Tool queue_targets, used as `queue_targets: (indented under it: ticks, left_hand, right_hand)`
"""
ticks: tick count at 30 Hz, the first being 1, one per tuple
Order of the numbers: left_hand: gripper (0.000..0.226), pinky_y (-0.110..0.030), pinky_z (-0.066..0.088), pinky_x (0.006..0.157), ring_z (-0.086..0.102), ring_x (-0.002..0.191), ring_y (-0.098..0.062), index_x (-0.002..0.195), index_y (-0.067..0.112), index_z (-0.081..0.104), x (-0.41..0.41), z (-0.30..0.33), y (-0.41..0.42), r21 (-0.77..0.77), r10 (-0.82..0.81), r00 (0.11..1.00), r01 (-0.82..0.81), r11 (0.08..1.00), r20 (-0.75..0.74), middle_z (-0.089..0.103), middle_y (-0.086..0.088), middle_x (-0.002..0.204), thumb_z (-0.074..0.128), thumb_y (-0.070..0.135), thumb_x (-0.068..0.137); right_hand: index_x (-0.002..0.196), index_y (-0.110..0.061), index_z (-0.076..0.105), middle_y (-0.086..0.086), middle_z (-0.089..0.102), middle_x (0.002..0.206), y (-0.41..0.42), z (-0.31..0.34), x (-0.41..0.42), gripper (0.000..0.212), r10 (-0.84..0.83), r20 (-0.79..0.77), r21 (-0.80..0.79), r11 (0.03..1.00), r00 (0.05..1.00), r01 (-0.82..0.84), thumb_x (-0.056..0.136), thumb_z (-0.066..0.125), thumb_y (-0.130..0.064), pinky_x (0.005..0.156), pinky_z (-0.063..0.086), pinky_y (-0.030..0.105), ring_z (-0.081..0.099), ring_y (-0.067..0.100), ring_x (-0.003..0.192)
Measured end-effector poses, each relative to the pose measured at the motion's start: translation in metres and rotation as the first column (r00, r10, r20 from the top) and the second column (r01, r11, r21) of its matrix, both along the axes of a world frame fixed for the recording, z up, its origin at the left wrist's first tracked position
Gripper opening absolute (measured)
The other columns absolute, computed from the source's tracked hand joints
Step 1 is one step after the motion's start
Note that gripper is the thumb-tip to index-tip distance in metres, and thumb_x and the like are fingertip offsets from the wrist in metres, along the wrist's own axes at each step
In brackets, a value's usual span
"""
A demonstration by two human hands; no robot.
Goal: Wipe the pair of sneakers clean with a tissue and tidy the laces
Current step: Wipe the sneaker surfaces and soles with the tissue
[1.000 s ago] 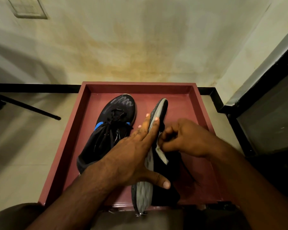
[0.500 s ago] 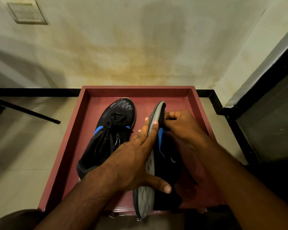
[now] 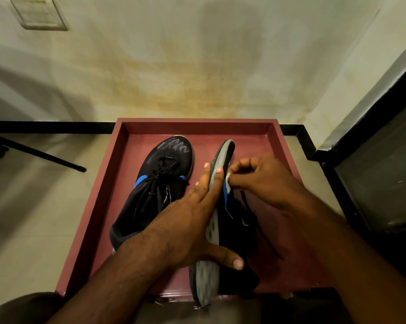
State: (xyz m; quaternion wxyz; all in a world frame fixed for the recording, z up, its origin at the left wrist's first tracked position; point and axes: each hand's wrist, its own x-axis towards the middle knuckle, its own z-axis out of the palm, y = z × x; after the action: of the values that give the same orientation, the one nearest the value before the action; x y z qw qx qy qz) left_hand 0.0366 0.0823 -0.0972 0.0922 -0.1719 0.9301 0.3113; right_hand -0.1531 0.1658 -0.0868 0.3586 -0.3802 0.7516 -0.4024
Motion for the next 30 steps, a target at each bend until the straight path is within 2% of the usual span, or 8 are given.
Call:
queue_targets:
  ticks: [3, 8, 10, 13, 17, 23, 27, 30]
  left_hand:
    - [0.153, -0.047, 0.029, 0.125, 0.000, 0.159, -0.019, 0.149, 0.042, -0.038, -0.004, 0.000, 0.002, -0.014, -0.009, 1.000, 0.009, 1.000, 0.002, -0.047, 0.018, 0.156, 0.079, 0.080, 0.058]
    - [0.153, -0.041, 0.025, 0.126, -0.003, 0.158, -0.017, 0.149, 0.040, -0.040, -0.006, 0.000, 0.004, -0.036, -0.018, 1.000, 0.018, 0.999, 0.002, -0.049, 0.017, 0.154, 0.077, 0.081, 0.059]
    - [0.153, -0.041, 0.027, 0.126, 0.000, 0.159, -0.017, 0.148, 0.041, -0.040, -0.004, 0.001, 0.004, -0.015, -0.010, 1.000, 0.010, 1.000, 0.002, -0.049, 0.017, 0.154, 0.078, 0.080, 0.059]
    - [0.152, -0.041, 0.030, 0.124, 0.005, 0.158, -0.016, 0.146, 0.044, -0.041, -0.002, 0.002, 0.002, 0.006, 0.005, 1.000, -0.005, 1.000, 0.003, -0.050, 0.022, 0.152, 0.078, 0.079, 0.060]
    - [0.152, -0.044, 0.034, 0.122, 0.006, 0.158, -0.018, 0.150, 0.043, -0.037, -0.004, 0.000, 0.004, -0.009, -0.011, 1.000, 0.011, 1.000, -0.019, -0.047, 0.020, 0.155, 0.078, 0.080, 0.058]
    - [0.152, -0.047, 0.037, 0.121, 0.007, 0.158, -0.018, 0.148, 0.044, -0.038, -0.004, 0.000, 0.004, -0.007, -0.005, 1.000, 0.005, 1.000, -0.007, -0.047, 0.020, 0.155, 0.077, 0.082, 0.057]
    - [0.154, -0.047, 0.038, 0.119, 0.010, 0.158, -0.018, 0.148, 0.045, -0.039, -0.004, -0.001, 0.006, -0.013, -0.003, 1.000, 0.003, 1.000, -0.012, -0.046, 0.020, 0.156, 0.078, 0.083, 0.055]
    - [0.158, -0.047, 0.038, 0.120, 0.006, 0.159, -0.019, 0.148, 0.043, -0.039, -0.006, -0.001, 0.007, -0.019, -0.006, 1.000, 0.006, 1.000, -0.006, -0.046, 0.020, 0.156, 0.081, 0.081, 0.052]
  right_hand:
    - [0.084, -0.013, 0.081, 0.006, 0.079, 0.083, 0.019, 0.013, -0.001, 0.006, 0.260, 0.071, 0.133, 0.954, 0.963, -0.268, 0.083, 0.078, -0.008, 0.079, 0.061, 0.032, 0.075, 0.019, 0.078]
    - [0.085, -0.017, 0.081, 0.001, 0.080, 0.082, 0.000, -0.013, -0.002, 0.009, -0.248, -0.061, -0.149, 0.960, 0.967, 0.237, 0.082, 0.079, -0.009, 0.087, 0.064, 0.045, 0.078, 0.020, 0.082]
    - [0.086, -0.015, 0.080, 0.003, 0.079, 0.081, -0.007, -0.016, -0.002, 0.010, -0.293, -0.055, -0.174, 0.944, 0.955, 0.280, 0.082, 0.077, -0.007, 0.085, 0.063, 0.049, 0.077, 0.023, 0.081]
    - [0.083, -0.015, 0.079, 0.002, 0.079, 0.080, 0.001, -0.002, 0.002, 0.007, 0.044, -0.110, 0.000, 0.999, 0.993, -0.044, 0.081, 0.077, -0.009, 0.080, 0.064, 0.041, 0.076, 0.018, 0.077]
    - [0.083, -0.016, 0.081, -0.001, 0.079, 0.082, 0.022, 0.017, -0.002, 0.010, 0.405, -0.011, 0.238, 0.889, 0.914, -0.391, 0.080, 0.078, -0.008, 0.080, 0.062, 0.033, 0.075, 0.012, 0.077]
    - [0.084, -0.024, 0.078, -0.007, 0.077, 0.076, 0.012, 0.004, 0.003, 0.012, 0.037, -0.308, -0.029, 0.998, 0.951, -0.048, 0.080, 0.081, -0.013, 0.061, 0.052, 0.014, 0.072, 0.003, 0.066]
    - [0.091, -0.013, 0.081, 0.001, 0.081, 0.089, 0.024, 0.022, -0.001, 0.012, 0.507, 0.078, 0.282, 0.815, 0.859, -0.506, 0.083, 0.079, -0.005, 0.089, 0.062, 0.033, 0.076, 0.016, 0.086]
    - [0.096, -0.006, 0.081, 0.006, 0.080, 0.092, 0.030, 0.026, 0.003, 0.012, 0.596, 0.229, 0.300, 0.709, 0.769, -0.638, 0.086, 0.078, -0.002, 0.093, 0.061, 0.037, 0.075, 0.022, 0.087]
